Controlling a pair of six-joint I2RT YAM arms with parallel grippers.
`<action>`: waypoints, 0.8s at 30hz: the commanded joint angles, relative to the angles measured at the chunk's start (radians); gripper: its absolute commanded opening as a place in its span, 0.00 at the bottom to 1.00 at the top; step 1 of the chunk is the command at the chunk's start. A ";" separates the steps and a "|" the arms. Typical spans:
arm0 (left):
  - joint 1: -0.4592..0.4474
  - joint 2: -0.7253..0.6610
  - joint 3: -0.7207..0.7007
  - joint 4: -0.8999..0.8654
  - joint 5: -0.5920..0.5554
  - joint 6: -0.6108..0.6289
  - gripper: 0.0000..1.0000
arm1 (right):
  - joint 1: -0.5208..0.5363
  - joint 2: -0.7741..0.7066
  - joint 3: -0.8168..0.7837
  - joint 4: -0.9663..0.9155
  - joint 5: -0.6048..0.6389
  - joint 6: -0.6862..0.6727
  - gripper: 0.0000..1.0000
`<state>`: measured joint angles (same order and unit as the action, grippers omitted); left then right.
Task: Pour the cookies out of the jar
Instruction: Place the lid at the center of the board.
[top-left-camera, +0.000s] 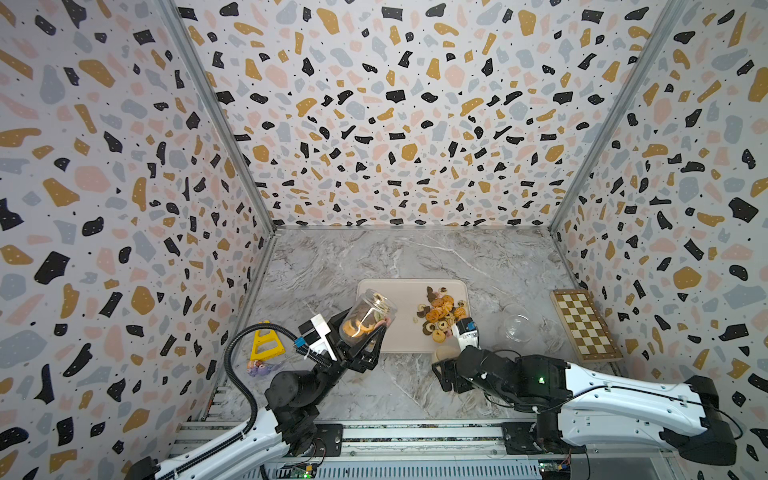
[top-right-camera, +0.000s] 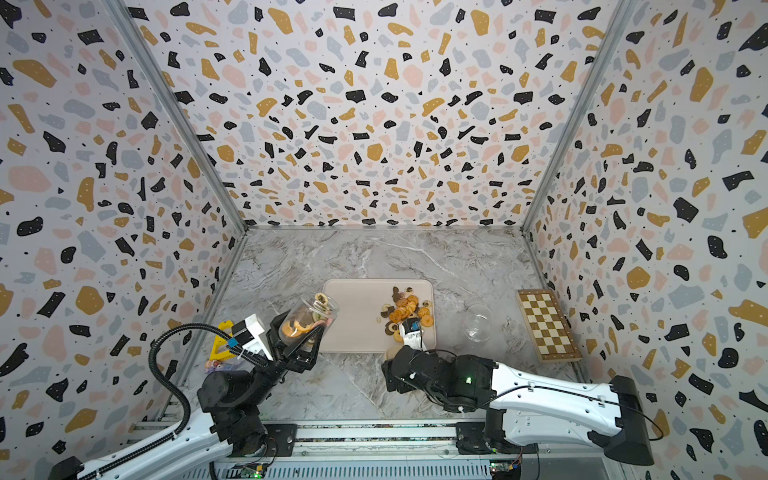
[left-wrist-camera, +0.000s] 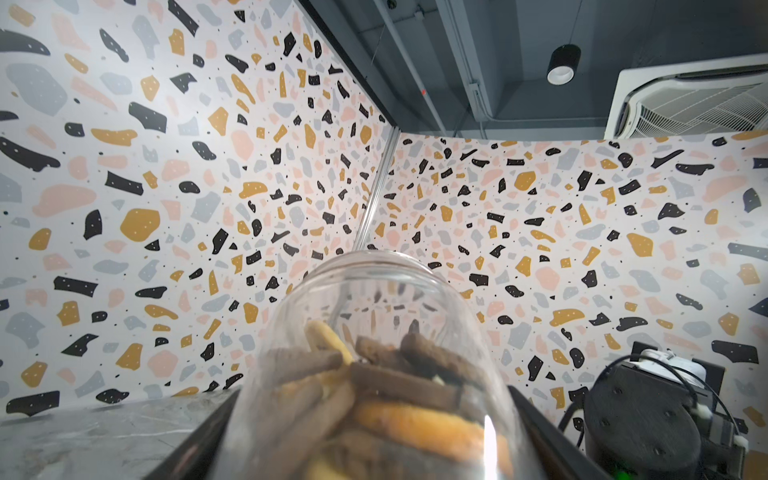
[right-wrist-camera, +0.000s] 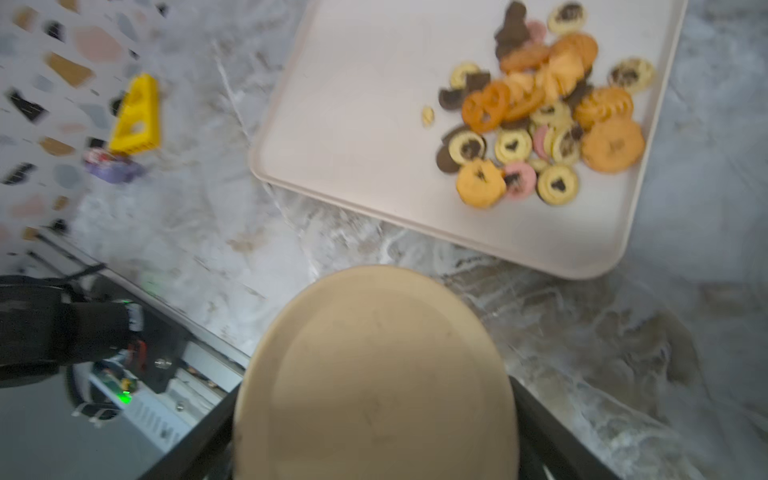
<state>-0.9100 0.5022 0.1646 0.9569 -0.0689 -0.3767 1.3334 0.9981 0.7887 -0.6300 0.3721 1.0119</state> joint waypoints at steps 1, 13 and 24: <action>0.008 0.010 0.071 0.202 0.022 -0.013 0.00 | 0.028 0.012 -0.033 -0.030 0.061 0.119 0.67; 0.015 -0.001 0.081 0.179 0.031 -0.012 0.00 | 0.029 0.173 -0.168 0.104 -0.004 0.185 0.66; 0.016 -0.015 0.066 0.174 0.024 -0.012 0.00 | -0.013 0.271 -0.201 0.191 -0.052 0.128 0.77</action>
<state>-0.9009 0.5137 0.1917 0.9806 -0.0452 -0.3862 1.3220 1.2564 0.5823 -0.4553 0.3328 1.1580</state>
